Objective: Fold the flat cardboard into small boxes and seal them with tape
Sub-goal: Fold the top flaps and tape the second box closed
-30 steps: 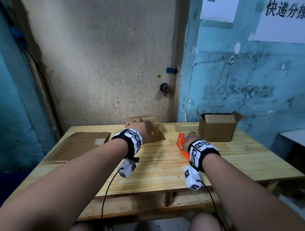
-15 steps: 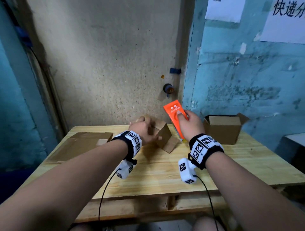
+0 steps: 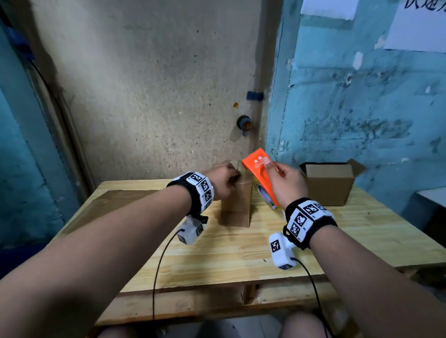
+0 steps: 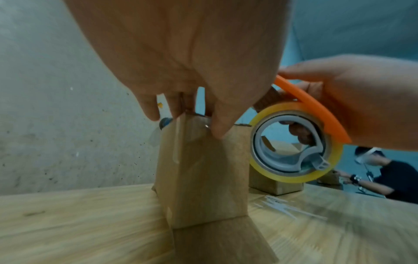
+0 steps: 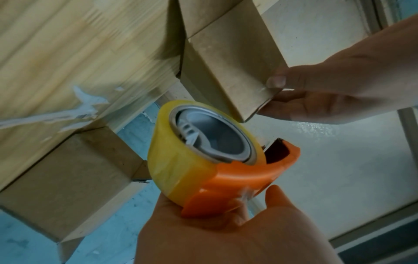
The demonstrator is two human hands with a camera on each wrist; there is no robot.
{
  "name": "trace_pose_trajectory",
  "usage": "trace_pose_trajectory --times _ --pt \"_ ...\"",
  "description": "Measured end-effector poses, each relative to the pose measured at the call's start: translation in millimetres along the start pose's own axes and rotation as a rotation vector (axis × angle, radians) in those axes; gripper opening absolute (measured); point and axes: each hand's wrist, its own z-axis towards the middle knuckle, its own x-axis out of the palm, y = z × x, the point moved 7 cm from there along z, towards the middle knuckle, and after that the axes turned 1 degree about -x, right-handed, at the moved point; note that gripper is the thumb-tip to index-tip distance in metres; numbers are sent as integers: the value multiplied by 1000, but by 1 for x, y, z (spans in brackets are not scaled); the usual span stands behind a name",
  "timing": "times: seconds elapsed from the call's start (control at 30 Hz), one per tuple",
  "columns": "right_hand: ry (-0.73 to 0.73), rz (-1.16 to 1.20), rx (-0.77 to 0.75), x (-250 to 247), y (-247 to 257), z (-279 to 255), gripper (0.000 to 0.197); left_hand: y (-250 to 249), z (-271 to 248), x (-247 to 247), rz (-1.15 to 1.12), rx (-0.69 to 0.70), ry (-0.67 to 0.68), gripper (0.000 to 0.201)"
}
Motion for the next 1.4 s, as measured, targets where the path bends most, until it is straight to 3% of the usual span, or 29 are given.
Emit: trace_pose_trajectory --times 0.1,0.17,0.2,0.3,0.37,0.53,0.67,0.93,1.2,1.4 --pt "-7 -1 0 -7 -3 -1 47 1 1 1 -73 -19 -83 66" --pt "3 24 -17 -9 -5 1 51 1 0 -3 -216 -36 -122 91" --pt "10 39 -20 -11 -5 2 53 1 0 -7 -319 -46 -172 92" --pt "7 90 -31 -22 0 7 56 0 -3 -24 -703 -117 -365 50" --pt "16 114 -49 -30 9 10 50 -3 -6 -32 -1056 -197 -409 23" --pt "59 79 -149 -35 39 9 52 -24 -12 -40 -1500 -308 -229 39" --pt "54 19 -267 -34 62 1 60 -32 -20 -45 -1596 -406 -163 12" --pt "29 -101 -381 -37 81 -13 63 -25 -48 -42 -1555 -613 47 18" --pt "44 -153 -391 -35 91 -14 72 -21 -50 -52 -1604 -543 -93 22" --pt "102 -303 -481 -35 96 -14 68 -18 -49 -51 -1481 -491 -161 24"
